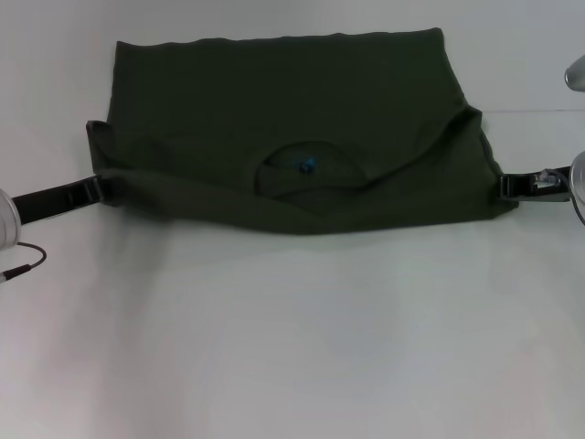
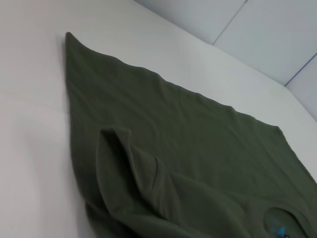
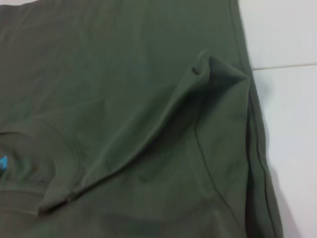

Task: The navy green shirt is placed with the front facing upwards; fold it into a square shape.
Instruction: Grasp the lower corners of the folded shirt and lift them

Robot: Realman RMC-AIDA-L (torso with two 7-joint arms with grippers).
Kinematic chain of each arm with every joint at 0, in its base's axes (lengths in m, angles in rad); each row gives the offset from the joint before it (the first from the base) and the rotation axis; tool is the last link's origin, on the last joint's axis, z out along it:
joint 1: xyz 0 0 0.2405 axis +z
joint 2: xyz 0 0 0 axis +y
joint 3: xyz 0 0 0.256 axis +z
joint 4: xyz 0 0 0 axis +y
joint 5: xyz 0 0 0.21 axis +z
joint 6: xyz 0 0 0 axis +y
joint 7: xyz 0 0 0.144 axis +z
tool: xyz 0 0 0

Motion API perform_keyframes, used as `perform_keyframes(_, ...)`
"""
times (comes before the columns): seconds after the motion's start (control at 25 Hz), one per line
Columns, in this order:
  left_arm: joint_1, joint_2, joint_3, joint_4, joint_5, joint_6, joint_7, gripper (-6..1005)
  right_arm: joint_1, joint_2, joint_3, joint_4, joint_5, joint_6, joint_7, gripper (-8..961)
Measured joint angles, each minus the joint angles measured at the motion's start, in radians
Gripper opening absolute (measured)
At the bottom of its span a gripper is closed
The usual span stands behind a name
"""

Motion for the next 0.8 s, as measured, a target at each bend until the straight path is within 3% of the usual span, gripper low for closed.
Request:
perform_keyframes(0.2,0.006,0.008,-0.002,0.015,0.007,0.089,-0.015,43,-0.031,0.007,0.016,-0.094,0.001,-0.115,0.0,39)
perform_keyframes(0.48,0.054,0.046,-0.01,0.141,0.094,0.392,-0.139,43,-0.143,0.018,0.076,-0.355,0.003,-0.515,0.032,39)
perform_keyframes(0.6,0.06,0.063,-0.05,0.184,0.157,0.543,-0.174,43,-0.186,0.009,0.121,-0.416,0.003,-0.674,0.03,39)
perform_keyframes(0.8,0.06,0.083,-0.121,0.229,0.278,0.771,-0.187,42,-0.233,-0.023,0.182,-0.429,-0.002,-0.893,-0.023,39)
